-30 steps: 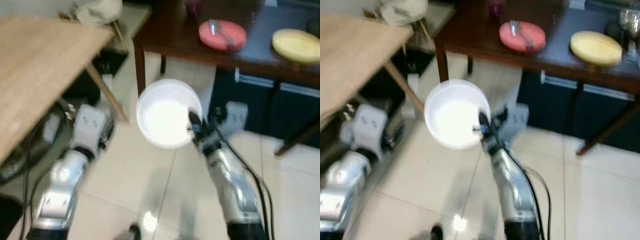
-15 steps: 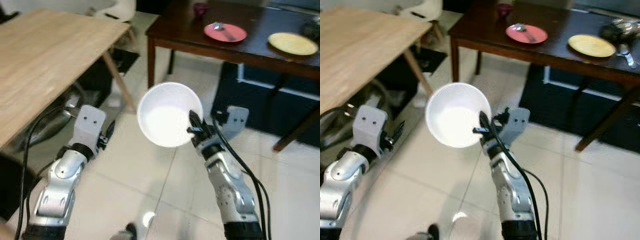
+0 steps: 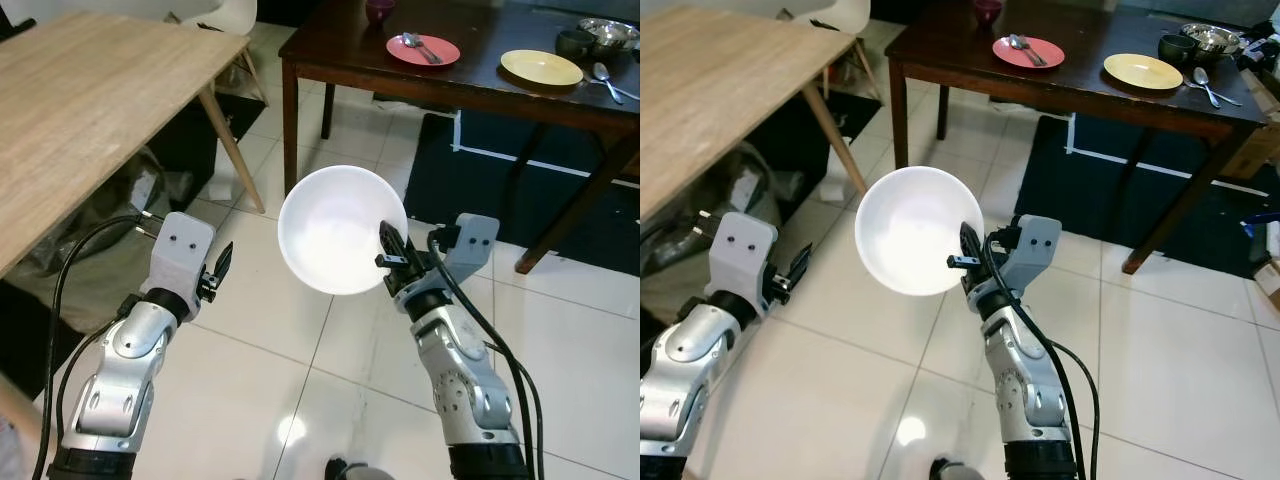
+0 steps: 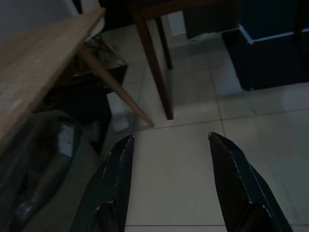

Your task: Setting the table

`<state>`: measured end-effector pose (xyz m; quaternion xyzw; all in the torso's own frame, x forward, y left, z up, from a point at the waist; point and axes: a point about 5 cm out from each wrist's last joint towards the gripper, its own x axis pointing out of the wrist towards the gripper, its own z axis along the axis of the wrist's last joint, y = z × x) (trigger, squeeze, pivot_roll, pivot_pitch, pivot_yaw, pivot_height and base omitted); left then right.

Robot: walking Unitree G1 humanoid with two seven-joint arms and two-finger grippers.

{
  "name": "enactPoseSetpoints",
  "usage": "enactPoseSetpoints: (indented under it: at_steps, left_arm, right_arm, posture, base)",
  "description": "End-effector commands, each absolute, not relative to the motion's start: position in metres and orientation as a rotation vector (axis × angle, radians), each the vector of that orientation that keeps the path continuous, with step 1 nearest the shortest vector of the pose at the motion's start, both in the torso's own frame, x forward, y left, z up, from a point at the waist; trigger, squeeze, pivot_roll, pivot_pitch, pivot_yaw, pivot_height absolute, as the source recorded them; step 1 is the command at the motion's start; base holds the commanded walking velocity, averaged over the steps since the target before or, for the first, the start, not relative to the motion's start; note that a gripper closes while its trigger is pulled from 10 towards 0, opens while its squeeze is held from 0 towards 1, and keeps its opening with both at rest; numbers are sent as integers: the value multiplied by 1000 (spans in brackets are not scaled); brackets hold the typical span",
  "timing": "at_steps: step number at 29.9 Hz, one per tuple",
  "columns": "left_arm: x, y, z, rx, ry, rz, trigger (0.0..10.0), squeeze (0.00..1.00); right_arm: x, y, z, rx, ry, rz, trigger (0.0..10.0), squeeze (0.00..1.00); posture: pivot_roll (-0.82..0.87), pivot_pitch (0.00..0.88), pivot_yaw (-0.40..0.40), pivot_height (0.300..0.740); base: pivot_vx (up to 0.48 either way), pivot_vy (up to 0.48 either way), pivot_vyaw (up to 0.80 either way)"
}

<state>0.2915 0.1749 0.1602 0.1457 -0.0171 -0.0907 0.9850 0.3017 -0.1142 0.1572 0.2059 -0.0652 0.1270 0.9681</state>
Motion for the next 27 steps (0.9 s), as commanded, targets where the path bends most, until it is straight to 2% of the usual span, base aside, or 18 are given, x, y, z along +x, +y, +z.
enactPoseSetpoints:
  at_steps: [1,7,27]
  left_arm:
    - [291,174,158,287,-21,-191,10000,0]
    - [292,176,158,301,-17,-183,10000,0]
    - [294,177,158,303,-19,-155,10000,0]
  right_arm:
    - [301,-112,158,445,-137,254,10000,0]
    - [302,-113,158,412,-146,251,10000,0]
    - [307,-119,164,384,-176,252,10000,0]
  posture:
    - [-56,26,52,740]
    - [-55,26,51,740]
    - [-53,29,47,740]
  base:
    - [0,0,0]
    - [0,0,0]
    - [0,0,726]
